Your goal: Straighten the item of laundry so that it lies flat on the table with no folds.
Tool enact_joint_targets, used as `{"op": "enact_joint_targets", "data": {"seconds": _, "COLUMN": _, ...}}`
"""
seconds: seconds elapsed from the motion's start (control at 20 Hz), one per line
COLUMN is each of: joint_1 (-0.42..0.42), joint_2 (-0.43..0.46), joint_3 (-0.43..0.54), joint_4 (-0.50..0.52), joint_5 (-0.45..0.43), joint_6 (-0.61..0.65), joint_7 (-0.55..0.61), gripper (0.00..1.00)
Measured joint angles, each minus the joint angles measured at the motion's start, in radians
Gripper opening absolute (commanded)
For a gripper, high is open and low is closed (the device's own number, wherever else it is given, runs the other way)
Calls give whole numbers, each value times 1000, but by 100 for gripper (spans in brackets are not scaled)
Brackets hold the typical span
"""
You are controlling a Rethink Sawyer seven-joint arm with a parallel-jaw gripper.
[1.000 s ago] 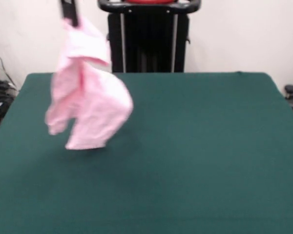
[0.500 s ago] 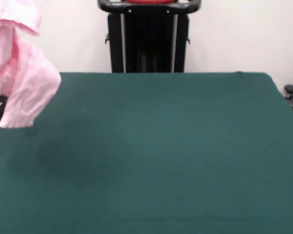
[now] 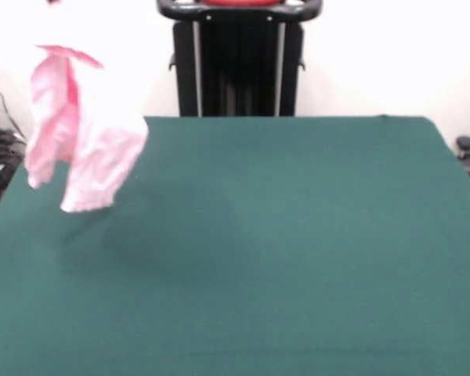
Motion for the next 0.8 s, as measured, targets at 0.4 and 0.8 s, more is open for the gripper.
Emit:
{"op": "enact_joint_targets", "data": {"seconds": 0.4, "joint_1": 163, "joint_2": 80, "joint_3": -18, "joint_4": 47, "joint_5": -104, "joint_6": -289, "joint_7": 0, "gripper": 0}}
{"op": "enact_joint_targets", "data": {"seconds": 0.8, "joint_1": 279, "joint_2": 208, "joint_3": -85, "joint_4": 52, "joint_5": -109, "joint_6": -464, "joint_7": 2, "gripper": 0}}
